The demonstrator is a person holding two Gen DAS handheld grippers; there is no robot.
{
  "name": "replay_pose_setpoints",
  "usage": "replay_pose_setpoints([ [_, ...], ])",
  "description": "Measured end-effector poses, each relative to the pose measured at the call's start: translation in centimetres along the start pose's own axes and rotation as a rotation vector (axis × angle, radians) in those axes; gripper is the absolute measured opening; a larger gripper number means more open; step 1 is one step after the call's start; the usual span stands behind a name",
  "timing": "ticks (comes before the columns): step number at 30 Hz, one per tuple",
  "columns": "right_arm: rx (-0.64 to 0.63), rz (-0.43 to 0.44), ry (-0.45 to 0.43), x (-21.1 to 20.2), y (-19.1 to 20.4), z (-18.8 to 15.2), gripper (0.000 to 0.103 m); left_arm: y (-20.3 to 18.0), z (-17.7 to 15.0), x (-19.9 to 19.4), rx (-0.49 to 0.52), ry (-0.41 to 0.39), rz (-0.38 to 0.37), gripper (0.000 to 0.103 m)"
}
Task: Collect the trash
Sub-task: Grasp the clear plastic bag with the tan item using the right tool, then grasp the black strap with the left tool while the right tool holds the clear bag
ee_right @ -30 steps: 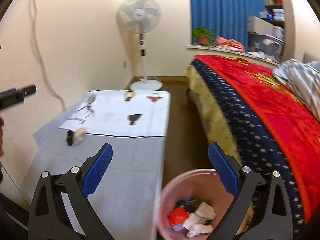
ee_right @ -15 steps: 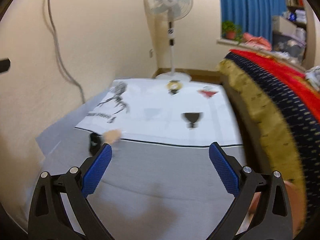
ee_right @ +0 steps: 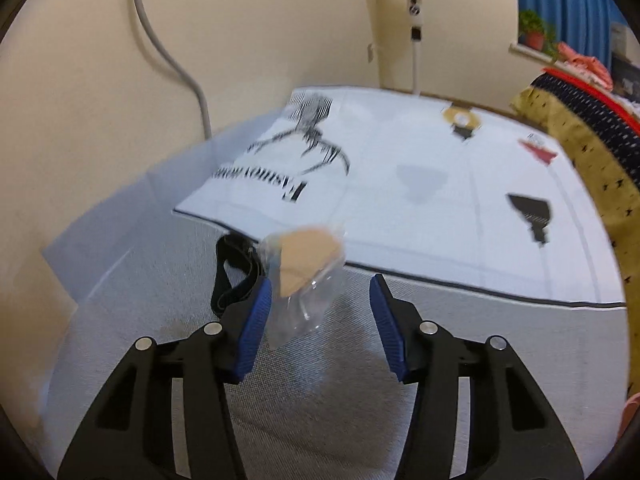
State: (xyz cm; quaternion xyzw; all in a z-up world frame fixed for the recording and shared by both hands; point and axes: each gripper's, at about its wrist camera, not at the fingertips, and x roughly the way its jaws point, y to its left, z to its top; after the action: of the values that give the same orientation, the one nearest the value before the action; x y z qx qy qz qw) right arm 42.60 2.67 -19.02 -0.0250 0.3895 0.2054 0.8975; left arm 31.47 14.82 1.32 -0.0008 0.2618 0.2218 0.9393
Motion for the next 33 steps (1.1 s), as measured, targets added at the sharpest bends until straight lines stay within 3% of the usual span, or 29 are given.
replay_pose_setpoints([
  [3, -0.03, 0.009, 0.005, 0.7, 0.4, -0.3, 0.016, -0.1, 0.0, 0.0, -0.002, -0.003, -0.005, 0.094],
  [6, -0.032, 0.017, -0.01, 0.5, 0.3, -0.5, 0.007, -0.3, -0.1, -0.1, 0.008, -0.005, -0.007, 0.094],
  [15, 0.015, -0.021, -0.089, -3.5, -1.8, -0.3, 0.005, -0.6, 0.0, -0.2, -0.004, -0.008, -0.021, 0.094],
  [24, -0.055, -0.137, -0.151, -20.1, -7.8, -0.8, 0.005, -2.2, -0.2, -0.7, -0.071, -0.018, -0.157, 0.094],
  [29, 0.023, -0.229, -0.209, -30.0, -12.5, -4.2, 0.005, -4.9, -0.4, -0.8, -0.077, -0.002, -0.293, 0.095],
  [33, 0.147, -0.289, -0.27, -33.2, -16.5, -7.2, 0.005, -7.4, -1.6, 1.4, -0.056, 0.002, -0.326, 0.095],
])
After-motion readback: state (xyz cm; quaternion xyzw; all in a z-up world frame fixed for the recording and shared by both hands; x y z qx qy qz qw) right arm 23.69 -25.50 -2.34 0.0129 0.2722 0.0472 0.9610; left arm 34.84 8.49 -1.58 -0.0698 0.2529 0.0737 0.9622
